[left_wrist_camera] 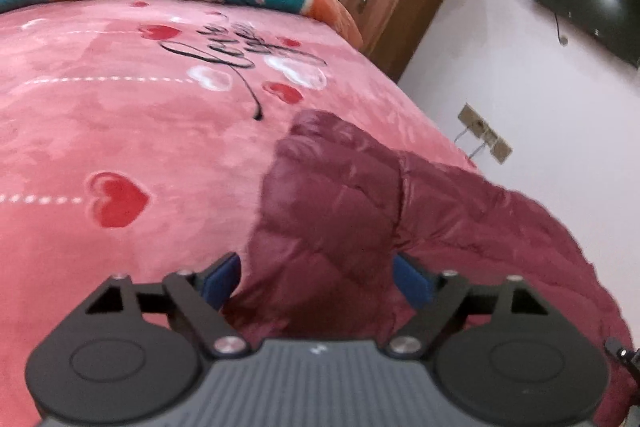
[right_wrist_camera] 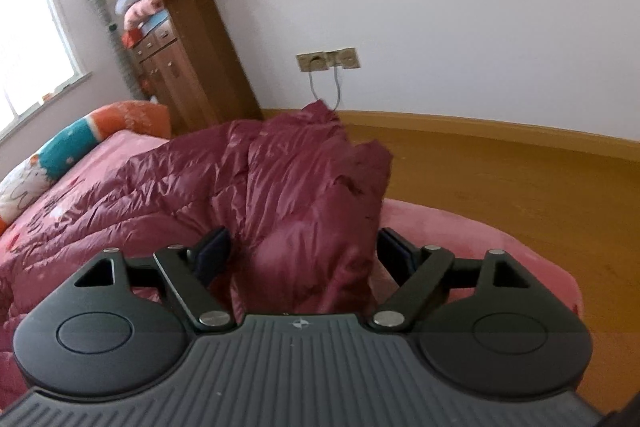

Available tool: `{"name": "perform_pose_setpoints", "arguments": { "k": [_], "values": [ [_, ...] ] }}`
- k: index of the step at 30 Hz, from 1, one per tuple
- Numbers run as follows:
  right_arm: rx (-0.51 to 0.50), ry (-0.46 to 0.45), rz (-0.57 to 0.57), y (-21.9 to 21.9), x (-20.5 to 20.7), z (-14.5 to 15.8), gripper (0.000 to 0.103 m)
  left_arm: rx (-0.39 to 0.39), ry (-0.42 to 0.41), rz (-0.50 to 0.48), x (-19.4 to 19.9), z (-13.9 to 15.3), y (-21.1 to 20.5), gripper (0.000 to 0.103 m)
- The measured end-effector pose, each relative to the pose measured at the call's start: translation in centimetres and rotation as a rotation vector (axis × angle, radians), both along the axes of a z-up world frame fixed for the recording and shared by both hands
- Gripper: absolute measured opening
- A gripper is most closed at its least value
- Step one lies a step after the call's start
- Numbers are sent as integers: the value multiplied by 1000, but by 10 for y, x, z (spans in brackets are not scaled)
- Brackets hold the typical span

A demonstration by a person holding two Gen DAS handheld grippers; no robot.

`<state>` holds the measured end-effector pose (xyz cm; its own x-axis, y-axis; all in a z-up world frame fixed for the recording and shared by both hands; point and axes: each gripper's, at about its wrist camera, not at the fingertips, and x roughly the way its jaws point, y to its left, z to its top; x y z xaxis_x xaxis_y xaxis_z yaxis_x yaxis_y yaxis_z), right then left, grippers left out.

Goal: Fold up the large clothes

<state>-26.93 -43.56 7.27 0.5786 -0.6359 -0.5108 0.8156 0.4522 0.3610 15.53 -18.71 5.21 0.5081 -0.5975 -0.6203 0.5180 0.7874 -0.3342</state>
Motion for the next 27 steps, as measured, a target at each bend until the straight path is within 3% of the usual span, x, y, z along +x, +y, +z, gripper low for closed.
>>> {"name": "perform_pose_setpoints", "arguments": {
  "k": [7, 15, 20, 27],
  "values": [
    [-98, -13, -101, 49, -42, 27, 101, 30, -127, 3, -52, 25, 57, 93],
    [-90, 4, -47, 138, -59, 51, 102, 94, -227, -51, -147, 46, 106, 101],
    [-107, 59, -24, 197, -67, 60, 103, 107, -236, -73, -197, 55, 135, 102],
    [-111, 48, 9, 245, -72, 84, 103, 104, -190, -83, -240, 63, 171, 102]
  ]
}}
